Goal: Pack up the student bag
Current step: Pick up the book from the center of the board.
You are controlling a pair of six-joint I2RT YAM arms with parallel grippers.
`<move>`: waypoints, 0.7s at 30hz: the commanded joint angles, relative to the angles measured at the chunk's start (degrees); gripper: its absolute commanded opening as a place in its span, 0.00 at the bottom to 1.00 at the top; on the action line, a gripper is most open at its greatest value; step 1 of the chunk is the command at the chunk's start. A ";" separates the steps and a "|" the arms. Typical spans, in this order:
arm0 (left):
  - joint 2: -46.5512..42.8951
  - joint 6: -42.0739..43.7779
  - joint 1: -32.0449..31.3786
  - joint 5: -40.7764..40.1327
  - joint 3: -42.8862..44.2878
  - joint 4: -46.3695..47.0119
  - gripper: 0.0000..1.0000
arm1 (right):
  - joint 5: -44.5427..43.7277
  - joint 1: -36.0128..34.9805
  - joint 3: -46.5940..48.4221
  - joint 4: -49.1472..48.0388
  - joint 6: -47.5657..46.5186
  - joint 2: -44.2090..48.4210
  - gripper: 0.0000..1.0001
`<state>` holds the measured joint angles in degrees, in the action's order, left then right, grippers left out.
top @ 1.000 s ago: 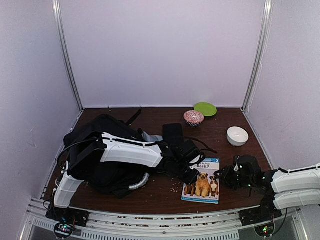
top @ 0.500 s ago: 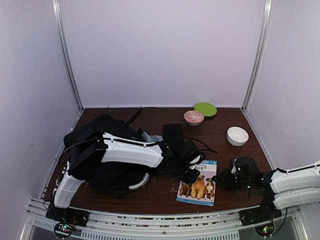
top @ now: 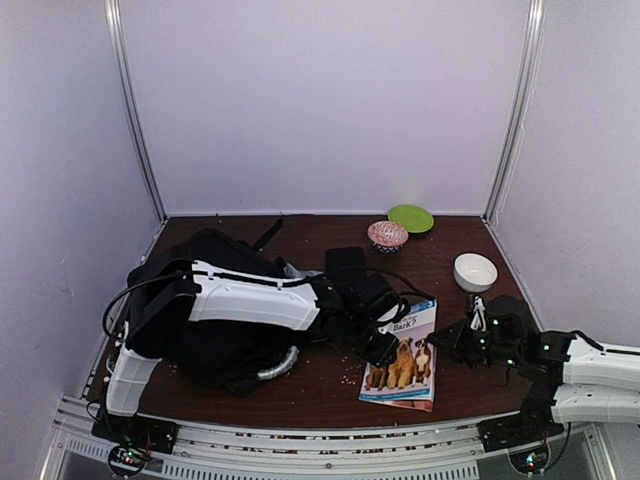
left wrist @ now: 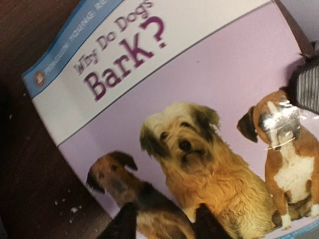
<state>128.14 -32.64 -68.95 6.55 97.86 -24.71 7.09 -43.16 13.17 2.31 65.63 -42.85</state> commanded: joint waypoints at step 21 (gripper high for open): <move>-51.92 -3.71 4.01 -27.64 -37.02 17.25 0.83 | 13.85 -1.38 21.86 3.00 -23.90 8.04 0.00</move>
<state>84.18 -36.95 -66.89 -17.78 69.49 -21.71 11.16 -43.38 33.17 15.35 45.93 -36.69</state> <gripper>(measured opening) 0.821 0.006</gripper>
